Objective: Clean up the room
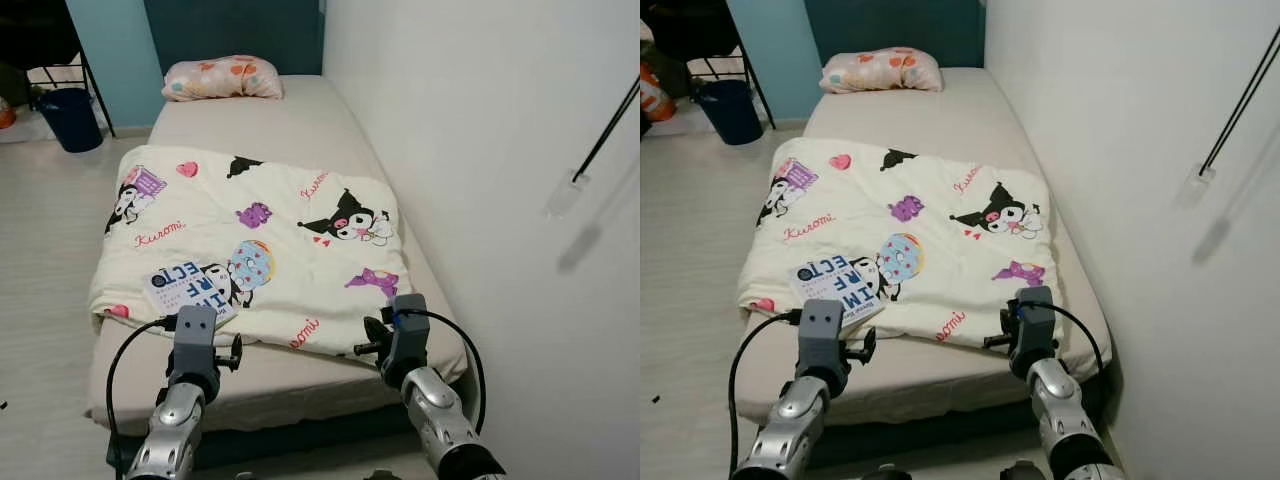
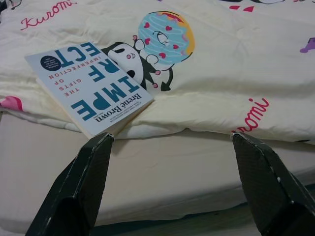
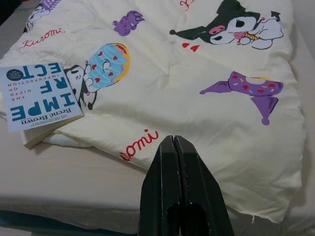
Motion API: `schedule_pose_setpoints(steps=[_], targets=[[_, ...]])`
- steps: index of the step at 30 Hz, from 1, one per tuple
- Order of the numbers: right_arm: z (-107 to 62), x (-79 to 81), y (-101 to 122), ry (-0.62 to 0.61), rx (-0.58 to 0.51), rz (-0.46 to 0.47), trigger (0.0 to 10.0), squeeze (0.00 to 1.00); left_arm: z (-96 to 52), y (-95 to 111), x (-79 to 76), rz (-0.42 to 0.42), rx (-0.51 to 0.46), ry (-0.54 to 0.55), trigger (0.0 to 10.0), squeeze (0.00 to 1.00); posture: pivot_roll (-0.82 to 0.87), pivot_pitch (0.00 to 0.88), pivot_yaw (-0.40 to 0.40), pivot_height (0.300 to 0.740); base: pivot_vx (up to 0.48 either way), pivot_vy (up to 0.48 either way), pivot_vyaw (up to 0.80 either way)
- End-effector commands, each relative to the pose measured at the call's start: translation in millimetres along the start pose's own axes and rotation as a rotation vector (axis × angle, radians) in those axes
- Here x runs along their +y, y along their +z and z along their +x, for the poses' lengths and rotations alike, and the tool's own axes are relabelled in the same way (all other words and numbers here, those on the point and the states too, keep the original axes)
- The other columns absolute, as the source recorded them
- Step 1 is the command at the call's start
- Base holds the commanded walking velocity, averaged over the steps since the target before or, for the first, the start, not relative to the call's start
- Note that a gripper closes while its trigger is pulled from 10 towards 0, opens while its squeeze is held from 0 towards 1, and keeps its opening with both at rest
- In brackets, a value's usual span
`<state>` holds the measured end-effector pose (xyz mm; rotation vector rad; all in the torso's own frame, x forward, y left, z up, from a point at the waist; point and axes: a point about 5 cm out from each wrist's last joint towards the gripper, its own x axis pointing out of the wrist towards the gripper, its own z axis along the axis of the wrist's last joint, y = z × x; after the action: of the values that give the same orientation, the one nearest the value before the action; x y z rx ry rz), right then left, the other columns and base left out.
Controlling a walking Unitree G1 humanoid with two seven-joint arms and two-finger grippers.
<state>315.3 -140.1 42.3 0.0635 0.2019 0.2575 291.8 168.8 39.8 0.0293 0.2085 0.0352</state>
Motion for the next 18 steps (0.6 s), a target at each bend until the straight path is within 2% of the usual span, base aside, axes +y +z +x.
schedule_pose_setpoints(steps=[1,18], targets=[[0.7,1.0,-1.6,0.006,0.017,-0.005,10.0,0.00,-0.9,-3.0,5.3,0.013,0.009,0.013,10.0,0.00,-0.05,0.126,0.008,0.671,0.000,0.000,0.00],[0.4,1.4,-3.3,0.013,0.026,-0.001,10.0,0.00,-0.4,-3.0,4.2,0.017,0.010,0.011,10.0,0.00,-0.05,0.126,0.010,0.735,0.000,0.000,0.00]])
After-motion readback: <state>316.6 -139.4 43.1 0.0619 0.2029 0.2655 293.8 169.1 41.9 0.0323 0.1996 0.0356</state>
